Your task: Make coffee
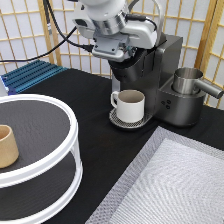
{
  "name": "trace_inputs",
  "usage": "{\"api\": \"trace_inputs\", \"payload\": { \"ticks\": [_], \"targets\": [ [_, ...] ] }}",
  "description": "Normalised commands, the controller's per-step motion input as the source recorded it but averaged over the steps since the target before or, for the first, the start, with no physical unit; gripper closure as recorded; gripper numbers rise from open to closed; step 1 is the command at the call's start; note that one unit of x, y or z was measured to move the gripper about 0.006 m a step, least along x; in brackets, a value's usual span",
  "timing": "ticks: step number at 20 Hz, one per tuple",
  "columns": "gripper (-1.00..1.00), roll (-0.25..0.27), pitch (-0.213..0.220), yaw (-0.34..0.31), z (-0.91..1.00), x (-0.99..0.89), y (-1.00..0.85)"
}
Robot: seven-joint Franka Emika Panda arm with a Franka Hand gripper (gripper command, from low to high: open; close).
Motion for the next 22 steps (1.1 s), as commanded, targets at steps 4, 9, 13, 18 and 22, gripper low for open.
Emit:
{"api": "trace_inputs", "payload": {
  "ticks": [4, 9, 13, 18, 22],
  "targets": [
    [-1.0, -0.168, -0.093, -0.015, 0.02, -0.02, 0.21],
    [-1.0, -0.1, -0.107, -0.019, 0.02, -0.15, 0.02],
    [-1.0, -0.018, -0.099, -0.058, 0.0, -0.38, -0.59],
    [-1.0, 0.0, -0.083, -0.051, 0.1, -0.32, -0.74],
    [-1.0, -0.008, -0.037, -0.071, 0.86, -0.34, 0.05]
  ]
}}
